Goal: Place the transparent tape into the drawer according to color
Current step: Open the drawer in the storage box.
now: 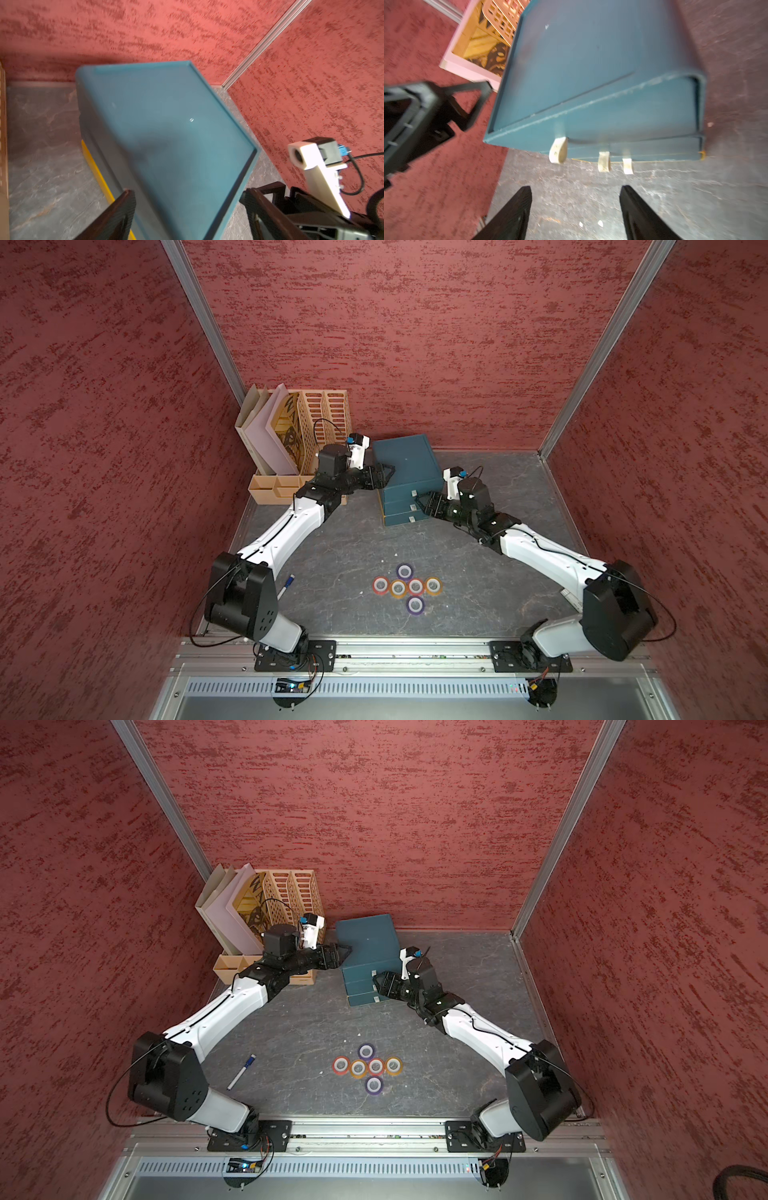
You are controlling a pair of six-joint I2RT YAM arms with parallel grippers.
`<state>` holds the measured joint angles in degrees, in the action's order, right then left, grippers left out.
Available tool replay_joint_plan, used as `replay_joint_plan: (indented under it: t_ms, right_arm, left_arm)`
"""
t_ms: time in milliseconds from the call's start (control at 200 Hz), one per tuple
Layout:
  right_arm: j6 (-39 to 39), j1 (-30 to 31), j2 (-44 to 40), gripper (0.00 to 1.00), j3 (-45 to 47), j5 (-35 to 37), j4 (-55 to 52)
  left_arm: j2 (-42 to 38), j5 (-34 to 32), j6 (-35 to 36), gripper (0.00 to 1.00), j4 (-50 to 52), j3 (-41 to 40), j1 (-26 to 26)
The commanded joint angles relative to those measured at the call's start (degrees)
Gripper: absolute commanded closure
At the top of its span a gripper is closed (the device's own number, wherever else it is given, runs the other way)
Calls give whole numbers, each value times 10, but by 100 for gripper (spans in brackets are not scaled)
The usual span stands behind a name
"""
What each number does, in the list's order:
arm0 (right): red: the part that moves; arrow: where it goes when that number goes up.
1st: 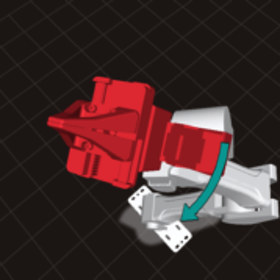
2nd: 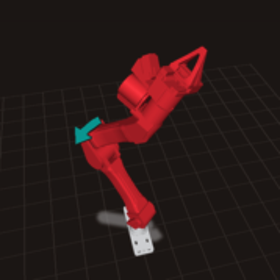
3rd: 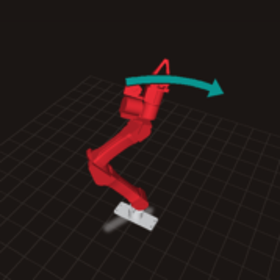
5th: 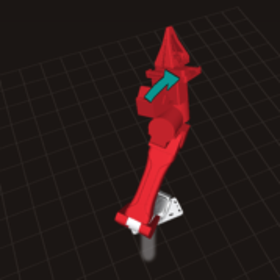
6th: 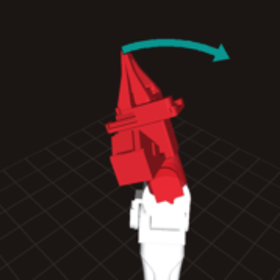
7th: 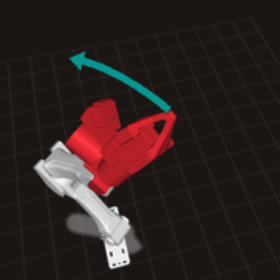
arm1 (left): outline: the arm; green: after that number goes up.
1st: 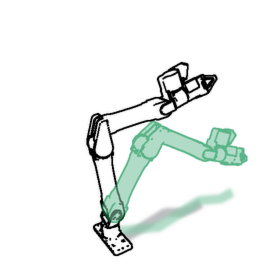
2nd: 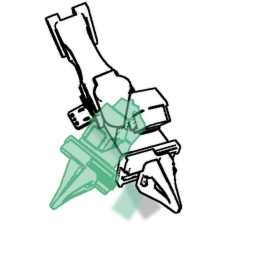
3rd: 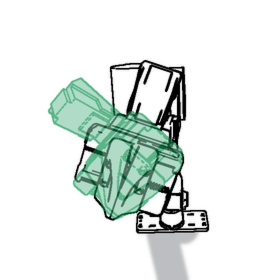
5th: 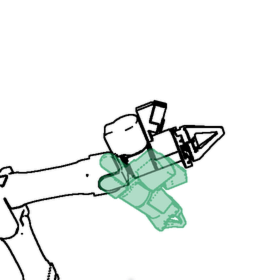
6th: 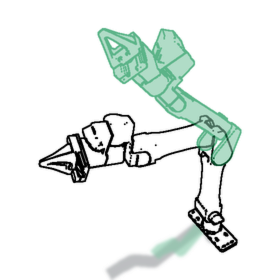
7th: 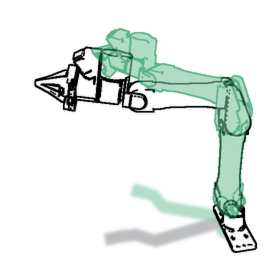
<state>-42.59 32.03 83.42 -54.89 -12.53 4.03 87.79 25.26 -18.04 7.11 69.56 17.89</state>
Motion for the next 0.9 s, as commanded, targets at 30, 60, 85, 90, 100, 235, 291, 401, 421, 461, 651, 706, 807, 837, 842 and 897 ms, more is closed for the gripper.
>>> replay_joint_plan:
  t_ms: [30,60,85,90,100,235,291,401,421,461,651,706,807,837,842,897]
  right_arm:
    - [-79,10,17,29,11,-7,111]
    - [-83,12,20,29,14,-6,118]
    - [-88,13,21,29,16,-6,122]
    - [-89,13,21,29,17,-6,123]
    - [-90,13,22,29,18,-6,126]
    - [-119,16,33,31,32,0,162]
    - [-131,17,39,32,35,1,174]
    - [-152,22,51,35,39,8,192]
    - [-156,23,52,36,41,11,196]
    - [-163,24,56,37,45,15,205]
    - [-189,24,72,44,53,32,237]
    - [-192,24,76,46,53,35,243]
    - [-197,24,81,48,56,38,262]
    - [-198,24,82,50,55,39,265]
    - [-198,24,82,50,54,40,265]
    - [-197,24,84,52,49,43,262]
  left_arm:
    - [3,19,-25,18,39,17,-11]
    - [7,20,-28,19,48,23,-13]
    - [10,22,-29,20,55,28,-13]
    - [10,23,-30,20,56,29,-13]
    - [12,24,-30,20,59,32,-13]
    - [32,25,-31,23,93,65,-12]
    - [38,23,-31,26,103,74,-11]
    - [44,21,-27,29,115,79,-11]
    - [45,21,-25,30,117,79,-11]
    - [47,21,-24,31,118,79,-11]
    - [57,19,-22,37,120,79,-8]
    - [60,16,-19,39,122,81,-8]
    - [63,15,-15,40,127,84,-6]
    - [63,14,-14,40,128,86,-6]
    - [63,14,-14,40,128,86,-6]
    - [64,13,-12,40,130,87,-6]
